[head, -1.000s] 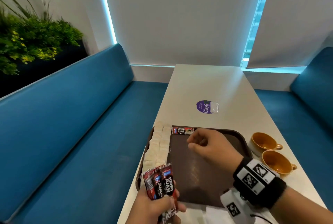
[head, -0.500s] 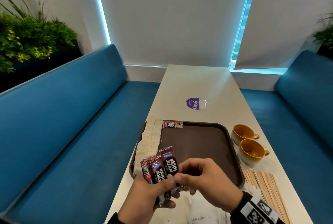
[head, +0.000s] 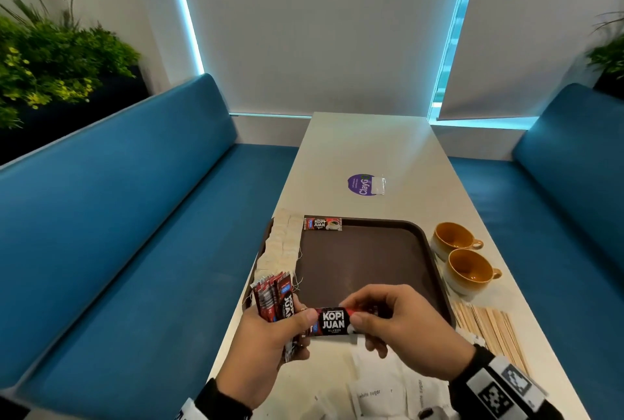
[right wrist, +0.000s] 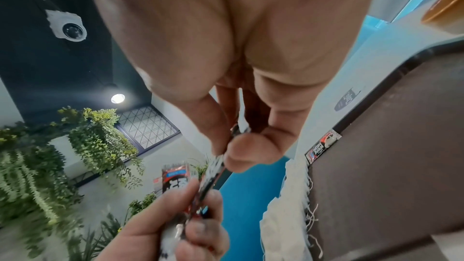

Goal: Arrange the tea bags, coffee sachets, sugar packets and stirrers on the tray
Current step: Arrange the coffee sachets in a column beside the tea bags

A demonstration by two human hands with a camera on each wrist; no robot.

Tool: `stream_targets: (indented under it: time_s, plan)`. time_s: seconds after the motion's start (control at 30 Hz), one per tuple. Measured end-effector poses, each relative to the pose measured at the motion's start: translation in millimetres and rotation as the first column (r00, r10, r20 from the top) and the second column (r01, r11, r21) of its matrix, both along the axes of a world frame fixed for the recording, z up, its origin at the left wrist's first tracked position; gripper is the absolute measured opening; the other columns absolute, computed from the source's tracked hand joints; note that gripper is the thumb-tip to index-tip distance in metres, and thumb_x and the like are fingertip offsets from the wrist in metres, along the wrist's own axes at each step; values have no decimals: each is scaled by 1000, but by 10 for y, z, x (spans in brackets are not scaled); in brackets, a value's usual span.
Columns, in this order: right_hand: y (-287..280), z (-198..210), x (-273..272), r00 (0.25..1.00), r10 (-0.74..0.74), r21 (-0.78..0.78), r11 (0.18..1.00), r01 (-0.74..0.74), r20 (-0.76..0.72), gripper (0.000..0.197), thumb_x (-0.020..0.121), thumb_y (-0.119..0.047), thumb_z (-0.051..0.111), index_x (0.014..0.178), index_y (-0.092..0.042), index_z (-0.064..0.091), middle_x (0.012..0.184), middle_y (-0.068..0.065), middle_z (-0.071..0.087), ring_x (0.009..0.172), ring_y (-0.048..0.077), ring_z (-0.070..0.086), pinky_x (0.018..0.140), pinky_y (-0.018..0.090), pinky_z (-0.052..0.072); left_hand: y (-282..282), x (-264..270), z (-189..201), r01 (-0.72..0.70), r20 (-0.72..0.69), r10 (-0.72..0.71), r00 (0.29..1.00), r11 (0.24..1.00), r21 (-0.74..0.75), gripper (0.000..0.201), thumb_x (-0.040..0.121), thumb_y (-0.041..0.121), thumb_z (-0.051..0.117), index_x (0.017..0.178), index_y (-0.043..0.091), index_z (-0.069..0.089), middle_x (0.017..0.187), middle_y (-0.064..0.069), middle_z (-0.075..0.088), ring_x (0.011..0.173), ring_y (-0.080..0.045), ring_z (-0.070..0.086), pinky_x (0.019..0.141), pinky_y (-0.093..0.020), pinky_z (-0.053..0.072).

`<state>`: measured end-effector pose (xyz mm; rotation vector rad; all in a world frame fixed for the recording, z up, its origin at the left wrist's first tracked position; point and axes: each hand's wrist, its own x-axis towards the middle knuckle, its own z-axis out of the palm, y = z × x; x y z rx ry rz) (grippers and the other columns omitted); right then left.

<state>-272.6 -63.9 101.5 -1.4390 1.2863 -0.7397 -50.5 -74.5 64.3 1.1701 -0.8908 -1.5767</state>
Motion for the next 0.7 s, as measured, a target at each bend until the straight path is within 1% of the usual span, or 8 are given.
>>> stream_targets:
  time_s: [0.03,0.13,0.17,0.23,0.3,0.43,0.53,0.7]
  plan:
    - [-14,8,-10,1000,-16,-19,1000,16,1,14,94,-9,71,103,-19,77,92,12,75,65,19,67,62,32,59,-10,2,-16,5,19,-5,1000,1000,-5,24,74,2,83,90,3,64,72,-13,66,59,-24,60,57,-36,52]
    - [-89,6,-38,992,-122,-47,991,122,20,14,88,-9,79,99,-18,77,93,10,76,69,32,70,66,39,63,-60,-20,-49,-26,26,27,999,999,-31,19,80,-3,77,89,2,61,73,-9,70,63,-20,66,56,-34,55]
    - [-123,0,-40,990,-137,-38,990,139,42,14,87,-8,79,99,-16,77,94,12,76,68,33,70,67,39,64,-89,-30,-46,-51,13,52,999,998,-35,18,81,-4,76,89,1,61,74,-10,70,64,-21,67,55,-33,56]
    - [-214,-26,-34,984,-143,-13,989,145,103,16,87,-3,78,101,-11,77,92,19,75,65,27,68,66,36,63,-163,-37,-38,-100,-23,99,995,994,-38,17,81,-4,76,91,1,61,77,-12,70,66,-22,67,55,-33,57]
    - [-331,-46,-27,980,-143,-11,989,146,136,17,87,2,76,103,-4,75,90,28,72,66,25,68,64,32,62,-240,-30,-25,-123,-53,121,991,992,-27,17,82,3,77,89,4,61,75,-13,66,62,-21,64,54,-33,56]
    - [-669,-133,-52,968,-193,9,981,195,163,24,84,6,77,107,3,71,93,39,68,68,34,66,58,32,61,-382,26,-7,-130,-68,133,989,991,44,28,75,28,79,83,9,61,66,-5,56,58,-20,54,48,-29,49]
    - [-1070,-222,-108,950,-268,45,963,264,162,31,80,4,80,109,4,70,91,32,68,65,29,67,57,30,62,-460,104,-29,-71,-97,79,992,994,87,30,76,31,78,88,10,61,69,-3,54,61,-20,53,48,-29,49]
    - [-1751,-492,-194,925,-369,83,928,362,85,32,78,1,84,106,10,71,81,21,71,61,23,66,59,28,64,-515,188,-131,-11,-182,31,983,994,112,37,73,13,74,106,12,57,74,-4,56,63,-20,56,49,-32,52]
